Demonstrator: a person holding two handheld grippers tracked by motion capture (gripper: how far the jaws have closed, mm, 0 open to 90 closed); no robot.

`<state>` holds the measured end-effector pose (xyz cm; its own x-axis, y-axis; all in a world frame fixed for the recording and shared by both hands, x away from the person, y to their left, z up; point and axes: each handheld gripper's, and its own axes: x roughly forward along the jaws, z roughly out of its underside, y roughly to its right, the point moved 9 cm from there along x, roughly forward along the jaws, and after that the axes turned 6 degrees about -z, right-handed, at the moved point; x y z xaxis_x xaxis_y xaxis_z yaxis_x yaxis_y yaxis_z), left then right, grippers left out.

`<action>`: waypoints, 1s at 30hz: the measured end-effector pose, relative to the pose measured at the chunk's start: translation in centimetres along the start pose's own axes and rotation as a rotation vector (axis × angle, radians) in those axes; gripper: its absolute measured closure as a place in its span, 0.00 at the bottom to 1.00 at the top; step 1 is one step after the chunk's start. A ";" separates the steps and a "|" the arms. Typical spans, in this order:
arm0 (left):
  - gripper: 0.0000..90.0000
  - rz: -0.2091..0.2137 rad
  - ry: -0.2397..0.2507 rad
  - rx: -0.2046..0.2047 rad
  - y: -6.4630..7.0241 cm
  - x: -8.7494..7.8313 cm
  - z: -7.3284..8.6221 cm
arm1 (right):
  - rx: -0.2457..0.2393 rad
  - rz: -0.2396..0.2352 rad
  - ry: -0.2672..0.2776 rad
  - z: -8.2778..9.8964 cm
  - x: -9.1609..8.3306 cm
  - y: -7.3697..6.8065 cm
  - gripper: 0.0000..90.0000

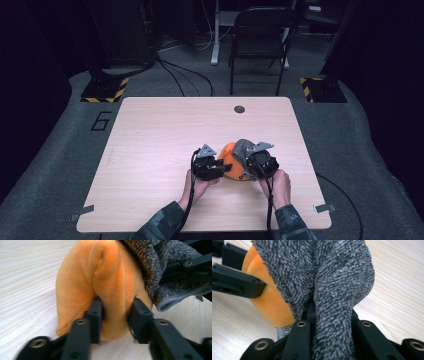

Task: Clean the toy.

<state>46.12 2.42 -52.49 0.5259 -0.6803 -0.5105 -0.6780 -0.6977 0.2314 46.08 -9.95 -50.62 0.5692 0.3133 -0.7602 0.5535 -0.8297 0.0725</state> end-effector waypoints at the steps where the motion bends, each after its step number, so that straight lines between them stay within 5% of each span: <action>1: 0.59 0.006 -0.004 0.006 -0.1 -0.1 -0.1 | 0.002 0.000 -0.004 0.1 0.0 0.0 0.83; 5: 0.39 -0.003 0.023 -0.030 -1.3 -1.4 -0.9 | 0.013 -0.001 -0.004 0.2 0.0 0.5 0.83; 11: 0.25 -0.093 0.040 -0.064 -5.0 -2.8 -1.4 | 0.018 -0.003 -0.001 0.3 0.1 0.6 0.83; 13: 0.18 -0.086 0.032 -0.095 -5.8 -2.6 -1.0 | 0.018 -0.005 -0.007 0.3 0.1 0.6 0.83; 18: 0.17 -0.078 -0.042 -0.135 -6.3 -0.8 0.7 | 0.015 -0.009 -0.010 0.3 0.0 0.7 0.83; 23: 0.17 -0.076 -0.080 -0.118 -6.2 0.3 1.8 | 0.012 -0.003 0.001 0.2 0.1 0.7 0.83; 30: 0.29 0.011 -0.060 -0.133 -5.5 1.2 2.2 | 0.011 0.005 -0.008 0.3 0.0 0.6 0.83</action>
<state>49.40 5.93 -56.21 0.4844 -0.6764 -0.5548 -0.6076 -0.7164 0.3430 46.26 -10.58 -50.81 0.5670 0.3055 -0.7650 0.5438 -0.8364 0.0691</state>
